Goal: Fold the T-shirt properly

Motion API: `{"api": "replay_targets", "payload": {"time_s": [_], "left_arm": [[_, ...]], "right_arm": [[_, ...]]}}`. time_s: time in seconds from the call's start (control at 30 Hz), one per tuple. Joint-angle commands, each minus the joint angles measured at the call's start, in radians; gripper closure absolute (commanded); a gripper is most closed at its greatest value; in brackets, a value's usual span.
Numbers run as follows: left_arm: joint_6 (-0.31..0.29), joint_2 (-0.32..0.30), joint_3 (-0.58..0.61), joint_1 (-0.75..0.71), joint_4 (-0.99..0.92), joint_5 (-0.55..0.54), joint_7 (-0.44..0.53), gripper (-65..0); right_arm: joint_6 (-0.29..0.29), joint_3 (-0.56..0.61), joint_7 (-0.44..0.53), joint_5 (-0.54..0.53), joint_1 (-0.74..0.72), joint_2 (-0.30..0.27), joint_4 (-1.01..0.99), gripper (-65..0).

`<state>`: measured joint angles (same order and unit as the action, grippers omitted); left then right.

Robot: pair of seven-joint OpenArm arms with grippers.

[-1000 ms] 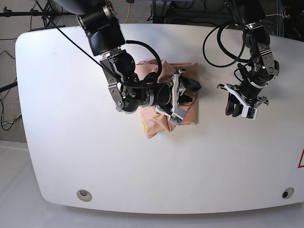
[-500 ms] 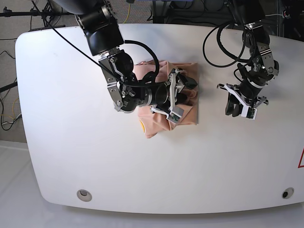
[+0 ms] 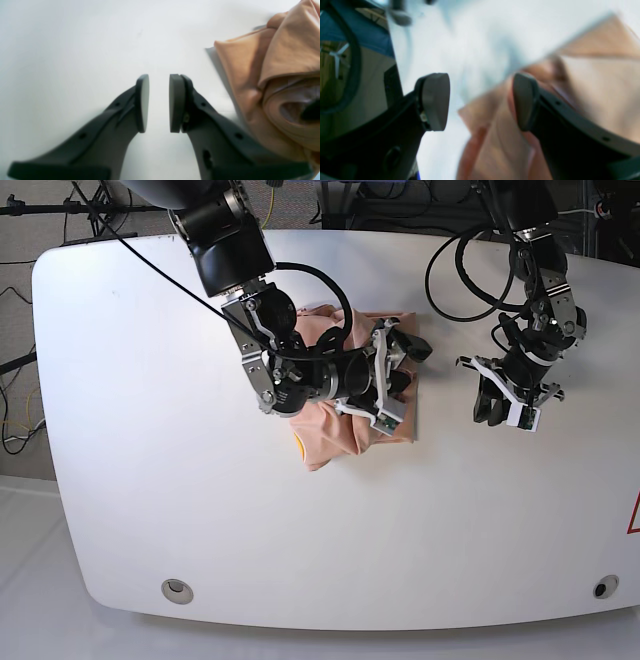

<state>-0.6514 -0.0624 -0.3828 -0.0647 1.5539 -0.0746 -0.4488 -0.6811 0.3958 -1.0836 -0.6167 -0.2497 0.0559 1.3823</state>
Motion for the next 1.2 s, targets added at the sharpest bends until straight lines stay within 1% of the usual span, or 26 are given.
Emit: {"api": "replay_targets", "payload": {"time_s": [0.0,0.2,0.27,0.37,0.43,0.53,0.73,0.9,1.0,1.17], "left_arm": [[-0.001,-0.007,0.000,0.013,0.015,-0.015,0.026,-12.7],[-0.001,-0.007,0.000,0.013,0.015,-0.015,0.026,-12.7],[-0.001,-0.007,0.000,0.013,0.015,-0.015,0.026,-12.7],[-0.001,-0.007,0.000,0.013,0.015,-0.017,0.026,-12.7],[-0.001,-0.007,0.000,0.013,0.015,-0.017,0.026,-12.7],[-0.001,-0.007,0.000,0.013,0.015,-0.017,0.026,-12.7],[-0.001,-0.007,0.000,0.010,0.015,-0.017,0.026,-12.7],[-0.001,-0.007,0.002,-0.002,0.015,-0.017,0.026,-12.7],[-0.001,-0.007,0.002,-0.004,0.015,-0.017,0.026,-12.7],[-0.003,-0.007,0.002,-0.007,0.015,-0.017,0.026,-12.7]], "right_arm": [[-0.005,0.015,0.015,-0.022,-0.023,0.008,0.027,-38.3],[0.065,0.012,0.016,-0.024,-0.043,0.014,0.082,-38.3],[0.093,0.005,0.016,-0.024,-0.050,0.005,0.108,-38.3],[0.123,-0.033,0.018,-0.025,-0.053,-0.014,0.145,-38.2],[0.136,-0.080,0.018,-0.025,-0.052,-0.026,0.173,-38.2],[0.136,-0.156,0.015,-0.025,-0.049,-0.041,0.210,-38.2],[0.145,-0.277,0.013,-0.027,-0.049,-0.101,0.253,-38.2],[0.145,-0.311,0.013,-0.025,-0.035,-0.163,0.248,-38.2],[0.145,-0.311,0.015,-0.024,-0.017,-0.186,0.248,-38.2],[0.145,-0.311,0.020,-0.021,0.017,-0.192,0.248,-38.2]]}}
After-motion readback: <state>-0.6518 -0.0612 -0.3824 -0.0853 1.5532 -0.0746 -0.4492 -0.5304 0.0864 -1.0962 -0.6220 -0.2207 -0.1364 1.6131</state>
